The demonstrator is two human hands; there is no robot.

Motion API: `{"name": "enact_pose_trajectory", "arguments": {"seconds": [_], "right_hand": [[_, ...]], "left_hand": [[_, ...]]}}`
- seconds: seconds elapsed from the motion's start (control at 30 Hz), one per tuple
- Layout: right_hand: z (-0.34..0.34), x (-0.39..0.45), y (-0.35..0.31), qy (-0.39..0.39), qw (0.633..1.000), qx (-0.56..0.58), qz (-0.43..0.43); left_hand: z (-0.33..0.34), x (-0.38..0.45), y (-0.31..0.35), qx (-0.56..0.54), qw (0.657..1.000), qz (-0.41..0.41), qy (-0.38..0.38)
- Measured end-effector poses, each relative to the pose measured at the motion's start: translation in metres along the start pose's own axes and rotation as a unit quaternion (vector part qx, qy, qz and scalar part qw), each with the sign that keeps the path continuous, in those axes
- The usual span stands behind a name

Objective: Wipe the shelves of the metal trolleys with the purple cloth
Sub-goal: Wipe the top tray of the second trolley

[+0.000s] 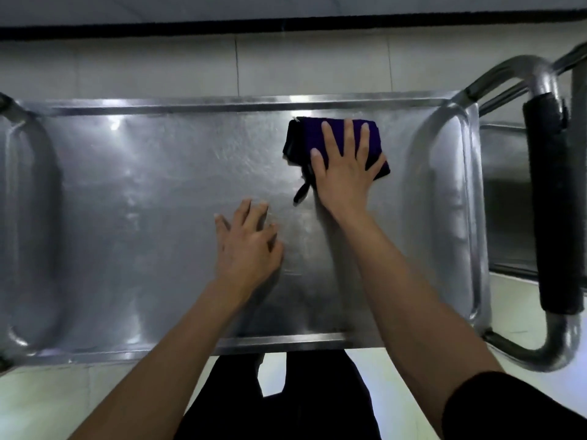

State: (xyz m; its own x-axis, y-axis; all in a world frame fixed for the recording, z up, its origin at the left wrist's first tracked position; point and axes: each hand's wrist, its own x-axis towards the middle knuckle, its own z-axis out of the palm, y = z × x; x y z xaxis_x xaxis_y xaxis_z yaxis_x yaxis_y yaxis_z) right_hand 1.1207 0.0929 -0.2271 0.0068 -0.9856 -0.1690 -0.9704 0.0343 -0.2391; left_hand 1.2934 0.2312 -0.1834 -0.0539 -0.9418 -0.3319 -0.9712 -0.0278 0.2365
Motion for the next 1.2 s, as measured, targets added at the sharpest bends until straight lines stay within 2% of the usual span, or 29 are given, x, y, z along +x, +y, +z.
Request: {"name": "enact_pose_trajectory", "arguments": {"seconds": [0.17,0.33,0.47,0.63,0.87,1.03,1.2], "right_hand": [[-0.011,0.073,-0.017,0.012,0.999,-0.010,-0.043],[-0.016,0.078,-0.021,0.021,0.999,0.006,-0.044],[-0.012,0.021,0.001,0.009,0.999,0.009,-0.052],[0.004,-0.107,0.037,-0.007,0.999,-0.013,-0.044],[0.021,-0.268,0.077,-0.022,0.998,-0.054,-0.012],[0.013,-0.298,0.085,-0.042,0.997,-0.069,0.011],[0.013,-0.296,0.090,-0.036,0.997,-0.059,0.020]], "left_hand": [[0.007,0.002,0.000,-0.009,0.999,-0.001,0.042],[0.007,0.001,0.003,-0.017,0.999,-0.014,0.031],[0.012,-0.003,0.002,-0.045,0.999,-0.020,0.019],[0.016,-0.001,-0.001,-0.048,0.999,-0.012,0.017],[0.014,-0.003,0.014,0.008,1.000,-0.007,-0.007],[0.016,0.005,0.068,0.011,0.993,0.113,0.005],[0.023,0.022,0.110,0.017,0.994,0.108,-0.019]]}}
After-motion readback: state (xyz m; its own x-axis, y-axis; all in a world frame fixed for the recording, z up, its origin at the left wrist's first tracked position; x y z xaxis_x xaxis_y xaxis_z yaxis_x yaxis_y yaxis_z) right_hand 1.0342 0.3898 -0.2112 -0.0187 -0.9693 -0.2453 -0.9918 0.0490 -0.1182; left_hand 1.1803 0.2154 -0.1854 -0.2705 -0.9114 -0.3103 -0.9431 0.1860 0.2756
